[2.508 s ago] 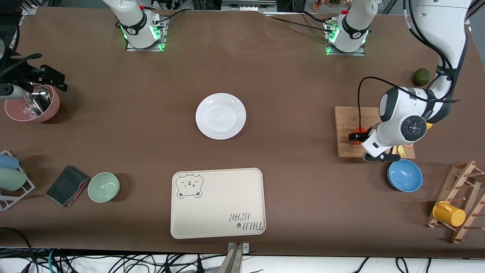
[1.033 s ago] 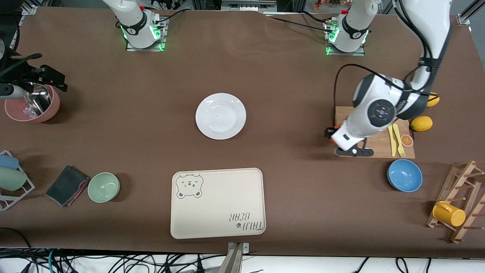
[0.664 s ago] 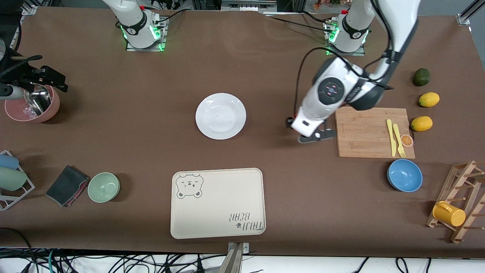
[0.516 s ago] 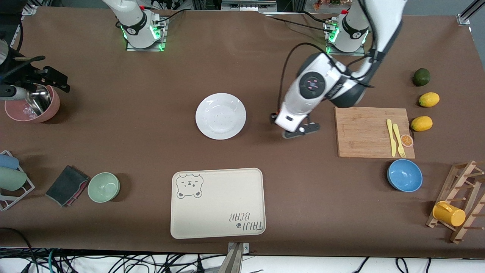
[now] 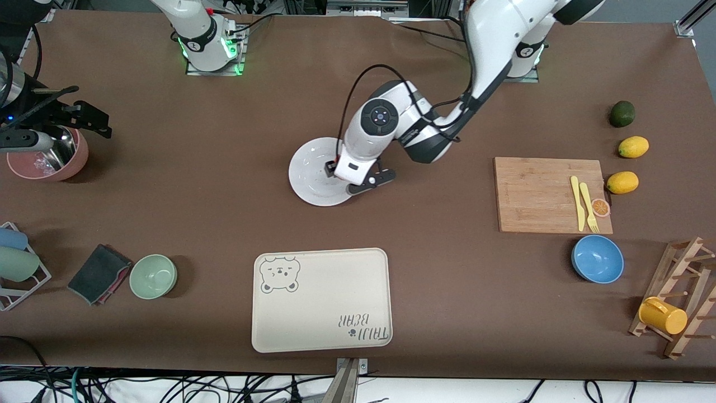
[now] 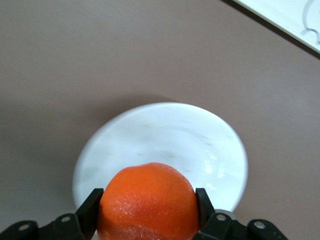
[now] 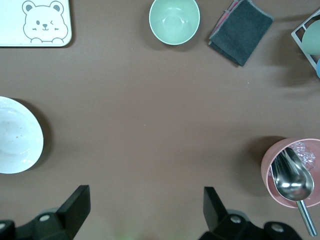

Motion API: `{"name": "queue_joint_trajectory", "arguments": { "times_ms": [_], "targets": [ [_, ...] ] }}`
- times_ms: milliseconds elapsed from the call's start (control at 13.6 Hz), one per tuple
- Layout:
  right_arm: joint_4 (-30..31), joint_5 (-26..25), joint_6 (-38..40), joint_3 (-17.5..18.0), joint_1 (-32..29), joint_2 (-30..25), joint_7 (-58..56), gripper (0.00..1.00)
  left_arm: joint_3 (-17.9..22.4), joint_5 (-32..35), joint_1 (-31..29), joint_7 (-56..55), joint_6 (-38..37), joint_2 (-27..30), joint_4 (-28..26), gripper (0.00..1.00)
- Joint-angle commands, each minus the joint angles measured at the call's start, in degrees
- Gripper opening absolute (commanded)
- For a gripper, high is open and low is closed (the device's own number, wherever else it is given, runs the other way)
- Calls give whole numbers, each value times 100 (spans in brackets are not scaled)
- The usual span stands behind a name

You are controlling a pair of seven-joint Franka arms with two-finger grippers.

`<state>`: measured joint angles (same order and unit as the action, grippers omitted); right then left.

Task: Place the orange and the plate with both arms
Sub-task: 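Carry the orange with the left gripper onto the white plate, then release the orange and withdraw the left gripper while the right gripper approaches the plate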

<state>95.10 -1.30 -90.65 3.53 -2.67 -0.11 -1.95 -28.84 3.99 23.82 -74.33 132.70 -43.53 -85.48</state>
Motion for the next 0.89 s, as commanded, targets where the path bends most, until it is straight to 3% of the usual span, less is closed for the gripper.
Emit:
{"name": "queue_joint_trajectory", "arguments": {
  "times_ms": [0,221,295,369,443,590,811],
  "targets": [
    [-106,42,161,-10,47,238,71,100,141,5,367,-327,597,-489,304,18],
    [-88,191,468,-10,73,642,1,100,562,-12,868,-415,862,-753,296,18],
    [-88,600,539,-10,73,957,19,100,668,-3,965,-511,871,-753,287,19],
    [-79,1144,488,-19,82,1151,28,100,704,5,966,-555,863,-736,287,46],
    [-53,1454,426,-19,99,1249,80,100,721,23,940,-547,836,-701,252,99],
    [217,1893,155,-1,100,1486,81,100,818,32,879,-530,601,-544,252,100],
    [1665,2510,-1528,331,108,1146,81,100,941,41,712,-311,-627,35,304,100]
  ]
}}
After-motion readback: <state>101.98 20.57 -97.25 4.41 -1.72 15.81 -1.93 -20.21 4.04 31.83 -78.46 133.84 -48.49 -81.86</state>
